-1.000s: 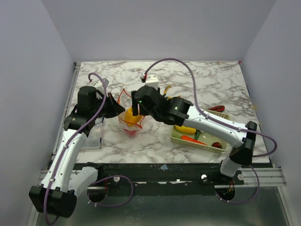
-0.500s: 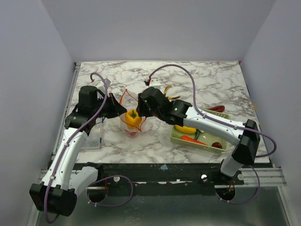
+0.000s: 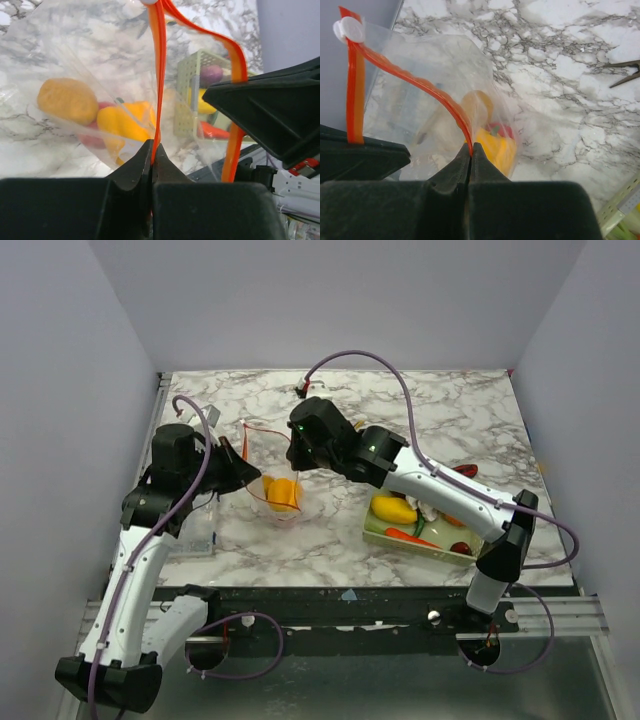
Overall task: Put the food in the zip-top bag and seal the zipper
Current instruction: Adjust the zipper food storage bag at the center of the board.
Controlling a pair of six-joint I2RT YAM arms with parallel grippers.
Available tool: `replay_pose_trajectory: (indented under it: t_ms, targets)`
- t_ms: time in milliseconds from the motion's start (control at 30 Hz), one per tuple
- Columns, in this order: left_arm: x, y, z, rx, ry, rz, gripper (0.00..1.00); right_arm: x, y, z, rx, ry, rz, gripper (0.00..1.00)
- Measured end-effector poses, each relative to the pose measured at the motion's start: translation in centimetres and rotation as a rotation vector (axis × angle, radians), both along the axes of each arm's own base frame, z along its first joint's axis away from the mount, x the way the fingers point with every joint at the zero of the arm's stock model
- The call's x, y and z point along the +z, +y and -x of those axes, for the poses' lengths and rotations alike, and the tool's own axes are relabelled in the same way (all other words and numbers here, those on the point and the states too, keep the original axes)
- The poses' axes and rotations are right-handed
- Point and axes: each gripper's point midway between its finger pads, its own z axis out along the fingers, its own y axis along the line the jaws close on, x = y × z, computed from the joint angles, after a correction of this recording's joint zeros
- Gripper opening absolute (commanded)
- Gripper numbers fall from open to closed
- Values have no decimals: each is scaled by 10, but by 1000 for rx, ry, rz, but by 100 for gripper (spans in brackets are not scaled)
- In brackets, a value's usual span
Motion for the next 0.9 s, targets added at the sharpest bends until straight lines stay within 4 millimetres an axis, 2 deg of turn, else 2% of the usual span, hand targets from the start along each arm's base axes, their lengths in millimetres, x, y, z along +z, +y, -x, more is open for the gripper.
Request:
replay_pose_trajectory:
  t_ms: [67, 133, 200, 267, 333, 367, 433, 467, 500, 633, 700, 733, 800, 833, 900]
  targets:
    - [2, 0, 6, 15, -9, 28, 0, 1, 1, 2, 13, 3, -6, 0]
    - [-7, -1, 7, 21, 10, 44, 0, -10, -1, 0, 24, 20, 1, 0]
    - [-31, -5, 3, 9, 84, 44, 0, -27, -3, -2, 31, 49, 20, 0]
    - [-51, -9, -3, -7, 175, 46, 0, -46, -8, -14, 13, 79, 56, 0]
    - [-73, -13, -8, -25, 273, 55, 0, -59, -12, -22, -5, 103, 89, 0]
    - [-76, -13, -7, -24, 288, 59, 0, -62, -15, -25, -12, 109, 97, 0]
    - [-67, -13, 2, -26, 260, 81, 0, -60, -18, -23, -12, 112, 99, 0]
    - [-54, -12, 7, -25, 214, 95, 0, -53, -16, -19, 1, 109, 84, 0]
    - [-34, -12, 13, -24, 131, 117, 0, -47, -15, -15, 14, 106, 70, 0]
    - [15, -11, 28, -22, -69, 183, 0, -6, -6, -4, 61, 66, -23, 0]
    - [16, -12, 24, -20, -83, 197, 0, 8, -1, -6, 68, 38, -51, 0]
    - [10, -13, 21, -20, -71, 200, 0, 9, 0, -8, 67, 31, -52, 0]
    - [-19, -15, 10, -14, 24, 189, 0, 3, 4, -17, 56, 23, -30, 0]
    - [-41, -15, 4, -10, 105, 171, 0, -3, 8, -22, 53, 24, -16, 0]
    - [-70, -14, -3, 0, 218, 146, 0, -20, 14, -32, 42, 33, 34, 0]
